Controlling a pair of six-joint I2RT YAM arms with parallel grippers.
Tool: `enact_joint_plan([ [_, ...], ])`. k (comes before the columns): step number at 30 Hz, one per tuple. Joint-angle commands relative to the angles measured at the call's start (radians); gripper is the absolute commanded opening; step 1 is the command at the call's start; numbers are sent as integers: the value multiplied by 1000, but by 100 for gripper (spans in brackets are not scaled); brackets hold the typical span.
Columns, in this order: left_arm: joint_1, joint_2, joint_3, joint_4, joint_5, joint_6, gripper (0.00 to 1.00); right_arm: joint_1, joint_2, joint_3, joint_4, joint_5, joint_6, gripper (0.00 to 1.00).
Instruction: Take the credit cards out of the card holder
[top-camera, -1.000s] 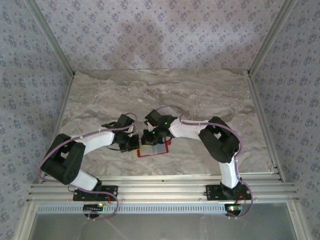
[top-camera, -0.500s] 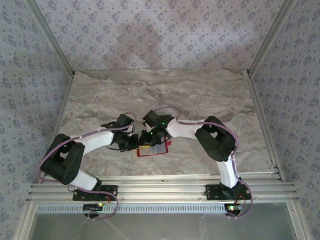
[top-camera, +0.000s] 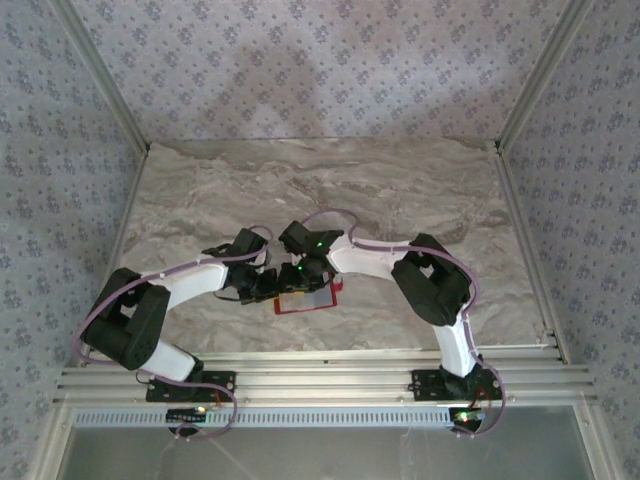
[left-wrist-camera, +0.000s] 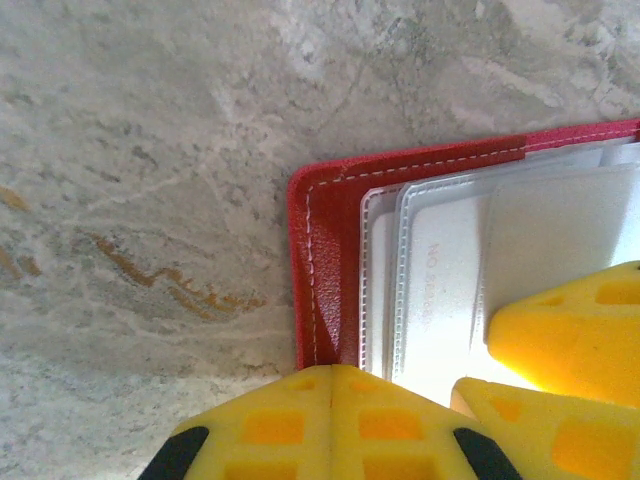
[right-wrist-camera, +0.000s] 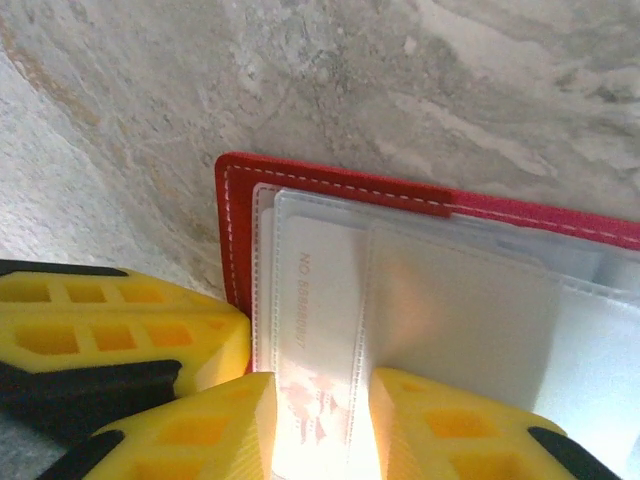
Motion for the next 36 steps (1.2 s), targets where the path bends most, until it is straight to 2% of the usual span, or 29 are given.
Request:
enact_joint_plan([
  [1,2,-2,15,-27,9,26,0,15,24,41,-180,126,-48,34],
  [13,1,-5,14,-29,9,30,0,39,23,131,-344,294,-103,44],
  [20,1,-2,15,-29,9,30,0,36,17,147,-431,364,-94,47],
  [36,1,-28,50,-47,13,29,0,-32,-70,6,-426,416,-85,46],
])
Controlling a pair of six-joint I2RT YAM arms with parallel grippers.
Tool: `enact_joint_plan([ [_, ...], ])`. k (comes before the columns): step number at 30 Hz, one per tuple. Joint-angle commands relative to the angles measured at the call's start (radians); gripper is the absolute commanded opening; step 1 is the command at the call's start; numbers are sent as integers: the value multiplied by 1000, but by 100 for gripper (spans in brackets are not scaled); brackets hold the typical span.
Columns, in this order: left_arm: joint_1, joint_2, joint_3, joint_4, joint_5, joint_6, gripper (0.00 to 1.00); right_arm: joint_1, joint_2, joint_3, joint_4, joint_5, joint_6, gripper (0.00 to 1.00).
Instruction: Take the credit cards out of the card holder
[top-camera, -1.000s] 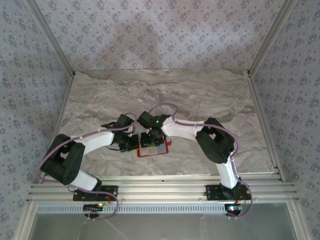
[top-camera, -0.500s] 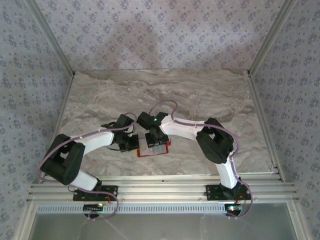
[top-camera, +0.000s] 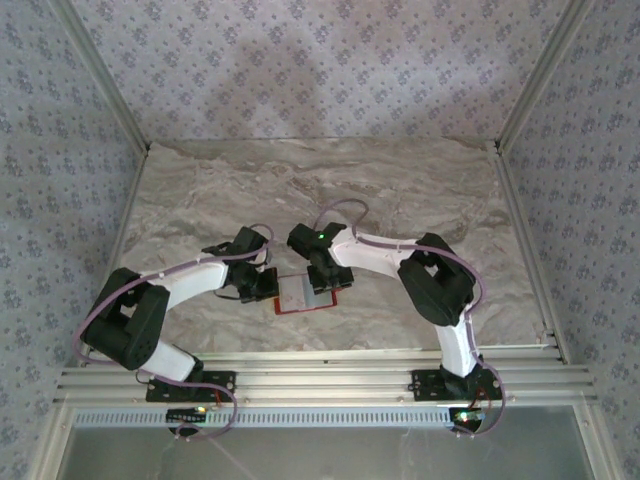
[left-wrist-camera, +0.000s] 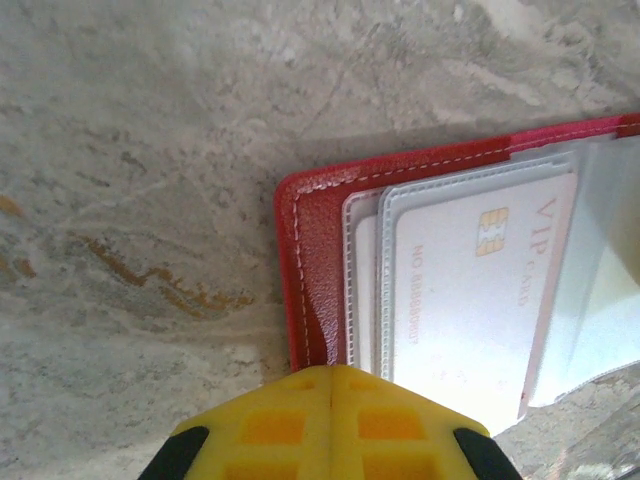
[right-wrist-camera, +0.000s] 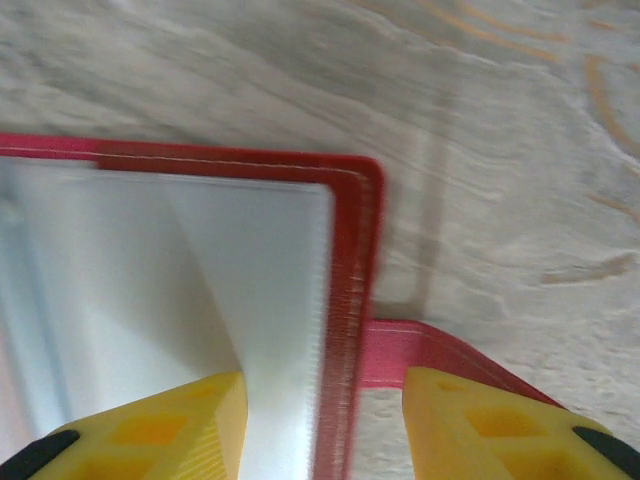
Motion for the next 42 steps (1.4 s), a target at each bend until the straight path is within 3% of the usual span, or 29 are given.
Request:
enact_joint_plan([
  [1,1,-31,31,-27,12,11,0,-9,-49,-38,-23,43,2,46],
  [9,-17,-37,72,-49,19,5,0,-22,-122,-93,28,1,8,42],
  [21,-60,47,109,-40,24,1,0,-36,-213,-174,285,-253,49,32],
  [36,-59,78,90,-52,9,12,0,-54,-136,-207,551,-482,138,28],
  [42,-60,76,85,-53,11,12,0,-58,-94,-207,583,-502,152,27],
])
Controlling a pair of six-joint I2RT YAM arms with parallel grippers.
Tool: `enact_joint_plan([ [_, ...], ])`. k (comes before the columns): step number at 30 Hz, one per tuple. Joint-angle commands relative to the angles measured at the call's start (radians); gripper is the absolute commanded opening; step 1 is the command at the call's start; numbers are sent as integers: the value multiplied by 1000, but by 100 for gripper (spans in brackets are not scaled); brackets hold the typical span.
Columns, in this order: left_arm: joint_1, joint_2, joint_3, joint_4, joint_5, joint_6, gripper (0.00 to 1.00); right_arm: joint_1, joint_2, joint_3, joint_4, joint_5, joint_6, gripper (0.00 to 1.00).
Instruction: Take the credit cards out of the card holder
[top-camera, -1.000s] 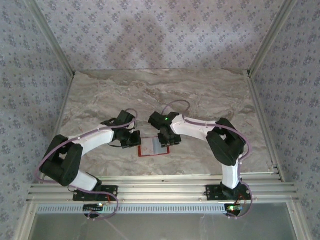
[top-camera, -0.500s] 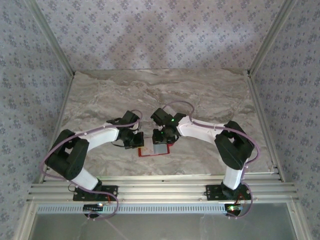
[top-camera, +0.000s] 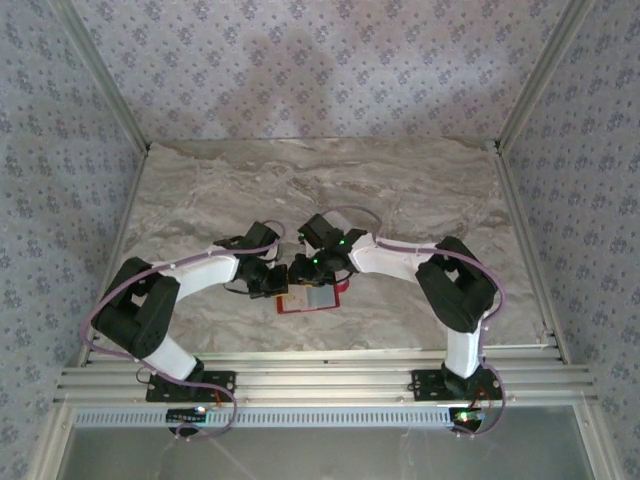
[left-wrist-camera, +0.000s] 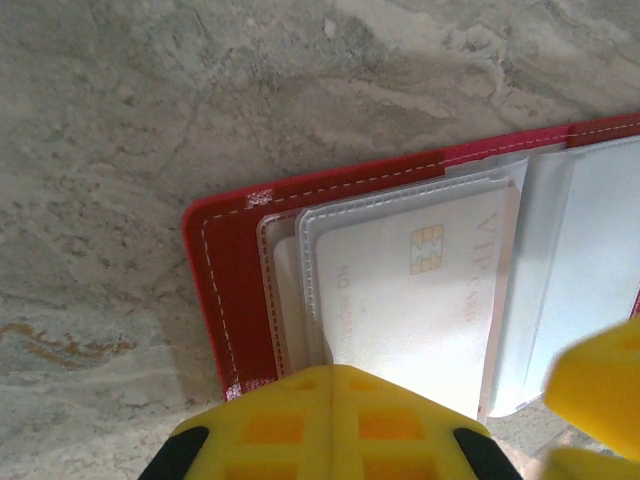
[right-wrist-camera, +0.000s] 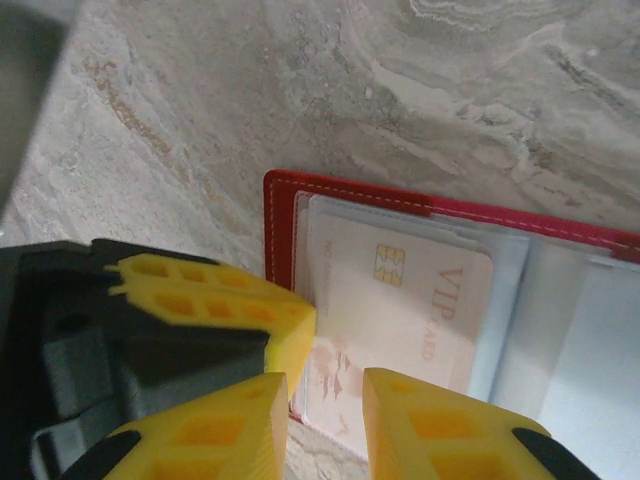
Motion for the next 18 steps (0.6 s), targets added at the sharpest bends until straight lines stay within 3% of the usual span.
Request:
enact_joint_plan([
  [1,-3,-2,-2,-30,5,12,0,-8,23,-9,24,-33,22,27],
  [18,-5,-8,-1,-37,3,15,0,-13,64,-9,-34,21,-6,26],
])
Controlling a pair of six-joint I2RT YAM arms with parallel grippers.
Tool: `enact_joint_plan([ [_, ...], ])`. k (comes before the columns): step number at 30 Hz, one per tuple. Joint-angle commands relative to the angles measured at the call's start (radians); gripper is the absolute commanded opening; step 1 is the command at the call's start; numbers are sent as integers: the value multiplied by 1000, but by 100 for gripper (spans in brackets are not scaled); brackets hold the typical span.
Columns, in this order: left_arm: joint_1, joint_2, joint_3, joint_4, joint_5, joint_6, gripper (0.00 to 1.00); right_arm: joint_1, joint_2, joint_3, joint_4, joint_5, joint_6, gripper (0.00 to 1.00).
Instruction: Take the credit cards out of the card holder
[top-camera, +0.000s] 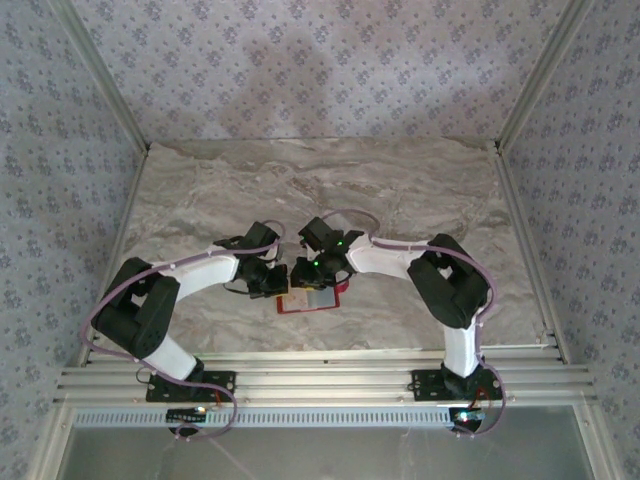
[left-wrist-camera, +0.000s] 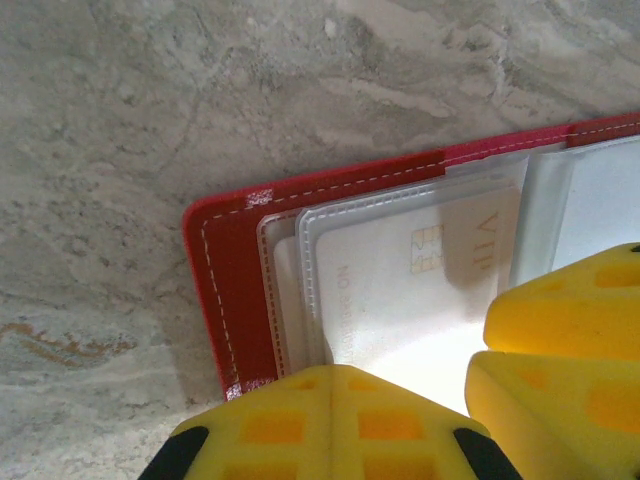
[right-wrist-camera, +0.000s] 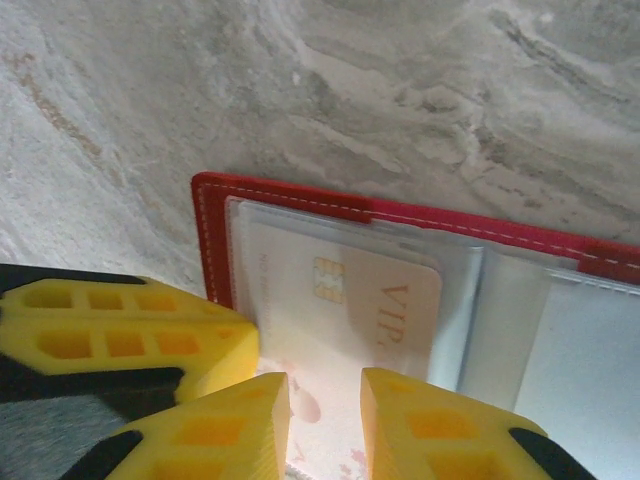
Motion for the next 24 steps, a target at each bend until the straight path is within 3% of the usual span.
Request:
enact_joint_plan([
  [1,-6,-8,-2,-37,3,16,0,-5,22,-5,-30,24,-10,26],
  [24,-5,-15,-6,-42,-6,15,0,-1,-10,-5,-125,121,-39,28],
])
